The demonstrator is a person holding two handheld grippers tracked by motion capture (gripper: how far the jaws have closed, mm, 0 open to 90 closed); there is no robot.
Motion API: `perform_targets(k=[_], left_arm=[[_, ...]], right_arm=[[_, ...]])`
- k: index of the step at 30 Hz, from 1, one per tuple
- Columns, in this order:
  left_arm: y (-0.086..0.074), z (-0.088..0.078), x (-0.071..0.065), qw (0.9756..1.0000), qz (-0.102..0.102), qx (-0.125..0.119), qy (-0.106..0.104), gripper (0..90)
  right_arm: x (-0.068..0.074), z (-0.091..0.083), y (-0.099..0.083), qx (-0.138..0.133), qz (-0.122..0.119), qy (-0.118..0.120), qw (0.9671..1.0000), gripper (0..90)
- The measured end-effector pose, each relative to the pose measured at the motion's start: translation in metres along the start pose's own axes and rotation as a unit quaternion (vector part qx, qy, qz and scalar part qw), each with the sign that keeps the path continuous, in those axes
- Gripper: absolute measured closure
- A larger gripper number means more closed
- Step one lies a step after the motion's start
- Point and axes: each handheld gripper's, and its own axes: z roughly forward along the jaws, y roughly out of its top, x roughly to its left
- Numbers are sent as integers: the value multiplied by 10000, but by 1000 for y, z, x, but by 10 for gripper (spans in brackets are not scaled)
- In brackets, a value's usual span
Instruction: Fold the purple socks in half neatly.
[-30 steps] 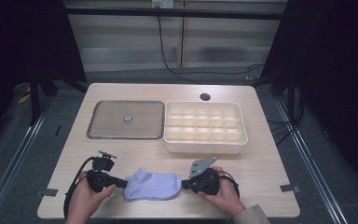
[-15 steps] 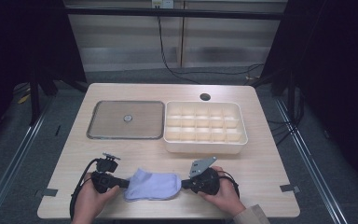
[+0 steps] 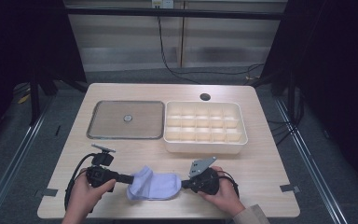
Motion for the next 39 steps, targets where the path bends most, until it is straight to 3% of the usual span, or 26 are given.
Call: perform_targets(k=[11, 21, 24, 25, 26, 29, 31, 32, 36, 38, 39], left_arm=[[7, 2, -6, 10000, -16, 56, -66, 852], [14, 3, -19, 9998, 121, 136, -71, 854], [15, 3, -19, 9998, 134, 156, 46, 854], [14, 3, -15, 9995, 108, 182, 232, 854], [14, 3, -15, 9995, 108, 182, 232, 854], [10, 1, -7, 9989, -32, 262, 375, 853], [7, 0, -3, 9978, -29, 406, 521, 852], [4, 3, 0, 9961, -35, 474, 750, 852], [2, 6, 2, 9941, -102, 557, 930, 849], [0, 9, 5, 9927, -55, 575, 1061, 845], [0, 11, 6, 9907, 25, 576, 1229, 828]], right_arm=[[0, 0, 0, -10, -15, 3, 10000, 900], [1, 1, 1, -16, 5, 7, 10000, 900], [1, 1, 1, -18, 9, 12, 10000, 900], [1, 1, 1, -11, 16, 10, 10000, 900], [1, 1, 1, -11, 16, 10, 10000, 900], [1, 1, 1, -8, -13, 11, 10000, 900], [1, 1, 1, -5, 14, 13, 10000, 900], [1, 1, 1, -5, 12, 15, 10000, 900], [0, 1, 2, -1, -22, -1, 10000, 900], [0, 2, 2, -18, -31, 12, 10000, 900], [0, 2, 2, -13, -32, 7, 10000, 900]])
